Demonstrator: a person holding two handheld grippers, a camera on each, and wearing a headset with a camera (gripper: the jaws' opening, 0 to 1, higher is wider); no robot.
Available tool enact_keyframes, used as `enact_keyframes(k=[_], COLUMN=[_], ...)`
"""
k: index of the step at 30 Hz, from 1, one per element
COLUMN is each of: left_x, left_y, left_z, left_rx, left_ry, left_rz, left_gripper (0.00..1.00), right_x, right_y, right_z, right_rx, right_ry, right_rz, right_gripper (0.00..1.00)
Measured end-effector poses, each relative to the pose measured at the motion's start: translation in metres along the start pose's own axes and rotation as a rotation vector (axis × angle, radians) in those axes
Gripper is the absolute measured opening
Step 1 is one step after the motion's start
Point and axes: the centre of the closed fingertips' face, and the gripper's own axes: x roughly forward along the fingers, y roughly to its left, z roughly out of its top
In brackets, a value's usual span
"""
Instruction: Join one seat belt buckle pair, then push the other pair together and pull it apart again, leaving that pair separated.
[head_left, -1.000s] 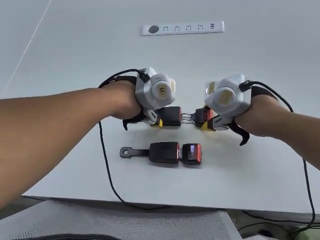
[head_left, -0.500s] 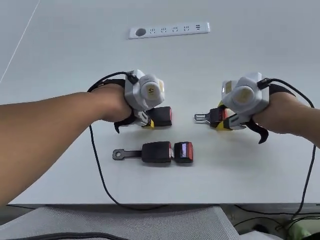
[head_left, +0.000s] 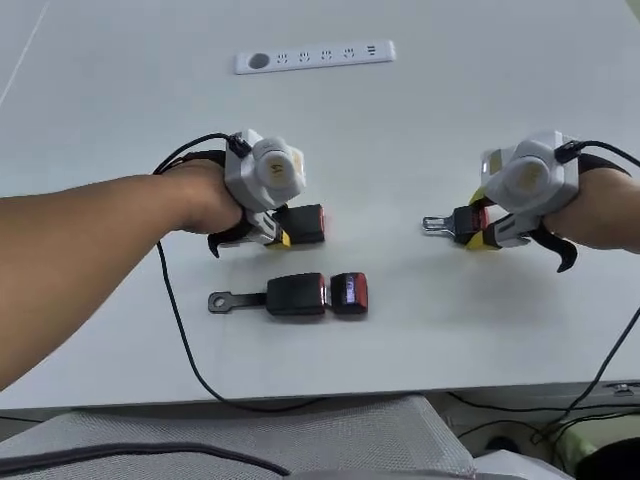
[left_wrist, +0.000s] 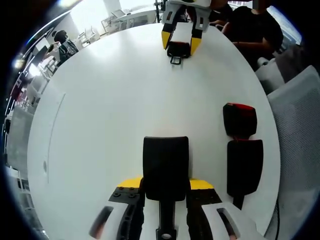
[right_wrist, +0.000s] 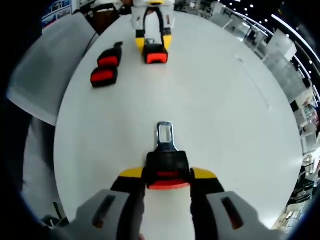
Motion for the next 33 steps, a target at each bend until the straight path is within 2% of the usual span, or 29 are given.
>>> enact_keyframes(k=[5, 11, 13, 15, 18, 19, 21, 22, 24, 27, 28, 33], left_x=[0.001, -0.001, -0.002, -0.006, -0.017, -0.023, -0.029, -0.033, -0.039, -0.053, -0.056, -0.078], left_y=[0.001, 0.002, -0.001, -0.003, -0.005, -0.008, -0.015, -0.019, -0.031, -0.034, -0.036, -0.044], left_z=[0.001, 0.0, 0.0, 0.002, 0.0, 0.003, 0.001, -0.001, -0.004, -0.009, -0.012, -0.018], left_rx=[-0.002, -0.015, 0.002, 0.003, -0.023, -0.045, -0.056, -0.061, -0.086, -0.151, -0.157, -0.203], left_ry=[0.013, 0.002, 0.004, -0.006, -0.029, -0.067, -0.087, -0.092, -0.122, -0.169, -0.17, -0.234], left_rz=[0.011, 0.031, 0.034, 0.045, 0.082, 0.101, 0.113, 0.116, 0.116, 0.181, 0.186, 0.247], left_gripper=[0.33, 0.33, 0.35, 0.38, 0.41, 0.4, 0.42, 0.42, 0.46, 0.52, 0.54, 0.64], right_x=[0.0, -0.002, -0.004, -0.008, -0.018, -0.021, -0.025, -0.027, -0.03, -0.034, -0.036, -0.051], right_y=[0.0, -0.009, -0.01, -0.009, -0.006, -0.001, 0.005, 0.007, 0.017, 0.029, 0.032, 0.043], right_z=[-0.002, -0.001, -0.003, -0.003, 0.001, 0.004, 0.009, 0.013, 0.017, 0.024, 0.026, 0.038], right_rx=[0.019, 0.021, 0.026, 0.062, 0.126, 0.151, 0.168, 0.165, 0.15, 0.15, 0.152, 0.2], right_ry=[-0.006, -0.016, -0.014, -0.027, -0.078, -0.101, -0.133, -0.153, -0.169, -0.189, -0.197, -0.26], right_rz=[-0.005, -0.07, -0.089, -0.105, -0.139, -0.139, -0.151, -0.178, -0.18, -0.176, -0.178, -0.207], right_gripper=[0.36, 0.47, 0.51, 0.53, 0.54, 0.55, 0.57, 0.63, 0.69, 0.7, 0.7, 0.74])
